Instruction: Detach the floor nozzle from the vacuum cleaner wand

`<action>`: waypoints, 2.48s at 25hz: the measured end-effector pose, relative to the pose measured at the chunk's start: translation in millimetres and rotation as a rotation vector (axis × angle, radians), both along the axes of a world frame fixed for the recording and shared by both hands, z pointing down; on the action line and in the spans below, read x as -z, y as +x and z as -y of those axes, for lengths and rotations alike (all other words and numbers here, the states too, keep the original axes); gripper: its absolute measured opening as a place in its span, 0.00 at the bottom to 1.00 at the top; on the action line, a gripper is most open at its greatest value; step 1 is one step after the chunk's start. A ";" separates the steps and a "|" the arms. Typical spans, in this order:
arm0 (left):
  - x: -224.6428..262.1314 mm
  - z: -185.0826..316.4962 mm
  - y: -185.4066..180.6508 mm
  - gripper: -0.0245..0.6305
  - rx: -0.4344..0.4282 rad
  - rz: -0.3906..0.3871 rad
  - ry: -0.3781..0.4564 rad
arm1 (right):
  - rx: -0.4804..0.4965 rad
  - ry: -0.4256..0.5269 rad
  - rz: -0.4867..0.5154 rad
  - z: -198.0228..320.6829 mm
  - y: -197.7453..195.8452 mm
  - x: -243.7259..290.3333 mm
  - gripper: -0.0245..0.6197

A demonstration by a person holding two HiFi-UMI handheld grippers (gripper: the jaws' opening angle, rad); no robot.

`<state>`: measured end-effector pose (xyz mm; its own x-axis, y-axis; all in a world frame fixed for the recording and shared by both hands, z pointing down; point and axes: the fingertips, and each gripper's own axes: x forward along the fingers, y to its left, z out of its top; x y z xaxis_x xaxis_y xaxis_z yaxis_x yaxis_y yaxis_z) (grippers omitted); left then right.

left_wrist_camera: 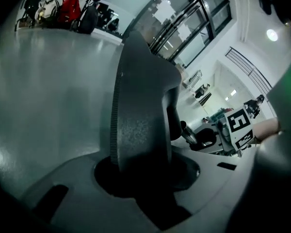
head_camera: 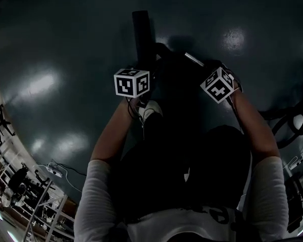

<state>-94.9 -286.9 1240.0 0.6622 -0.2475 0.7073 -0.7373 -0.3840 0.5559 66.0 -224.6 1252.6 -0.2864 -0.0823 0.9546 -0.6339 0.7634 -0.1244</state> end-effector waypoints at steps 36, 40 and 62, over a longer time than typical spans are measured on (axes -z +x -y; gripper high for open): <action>21.5 9.6 -46.6 0.94 -0.007 0.307 0.285 | -0.255 0.173 0.312 63.4 -24.2 72.4 0.35; 49.4 24.2 -66.0 0.61 0.049 0.350 0.363 | -0.263 0.290 0.290 78.9 -39.3 88.7 0.10; 659.7 -12.7 -39.0 0.05 0.166 0.234 0.617 | -0.612 0.631 0.377 42.6 -3.7 689.7 0.04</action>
<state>-133.8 -274.2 580.3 0.4271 -0.7367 0.5242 -0.8881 -0.4507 0.0902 62.3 -267.2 562.9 -0.3029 -0.7878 0.5363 -0.9475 0.3093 -0.0807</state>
